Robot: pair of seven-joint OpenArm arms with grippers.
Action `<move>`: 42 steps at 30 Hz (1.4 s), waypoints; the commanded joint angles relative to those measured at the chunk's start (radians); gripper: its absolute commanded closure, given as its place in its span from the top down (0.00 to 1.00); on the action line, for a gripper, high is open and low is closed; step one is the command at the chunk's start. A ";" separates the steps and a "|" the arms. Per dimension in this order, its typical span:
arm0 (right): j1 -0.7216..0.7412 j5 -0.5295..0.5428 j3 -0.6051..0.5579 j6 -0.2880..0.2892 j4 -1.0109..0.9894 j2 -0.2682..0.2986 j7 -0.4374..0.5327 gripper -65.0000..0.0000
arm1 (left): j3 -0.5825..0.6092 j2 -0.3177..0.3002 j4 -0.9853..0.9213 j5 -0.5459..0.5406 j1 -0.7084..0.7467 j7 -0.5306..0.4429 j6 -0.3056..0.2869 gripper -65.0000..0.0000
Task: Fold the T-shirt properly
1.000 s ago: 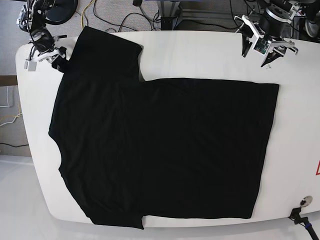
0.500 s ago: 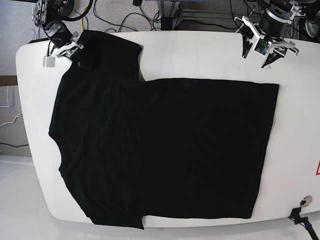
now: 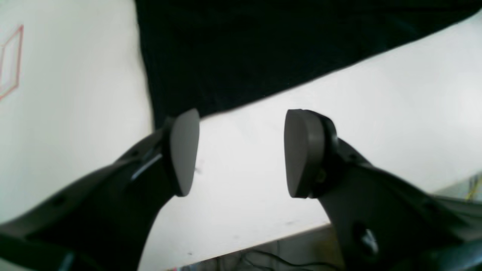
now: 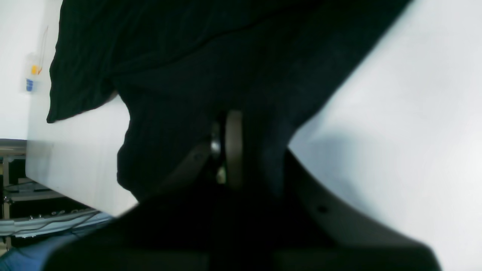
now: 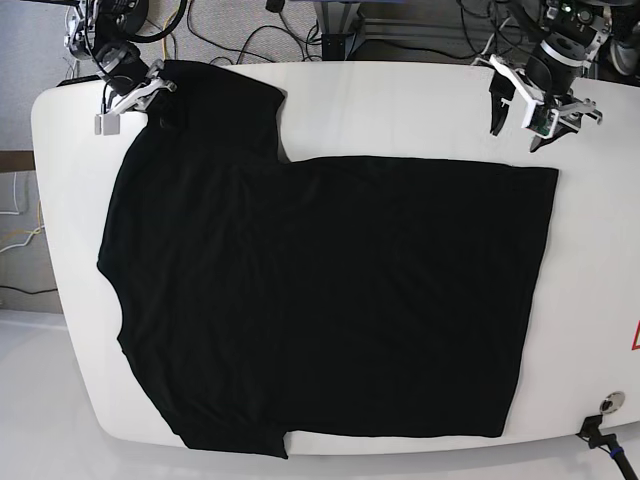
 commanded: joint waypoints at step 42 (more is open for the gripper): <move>-0.003 -0.010 0.013 -0.020 0.011 0.004 -0.057 0.00 | -0.220 -0.121 -0.826 -0.761 -0.565 0.370 -0.282 0.45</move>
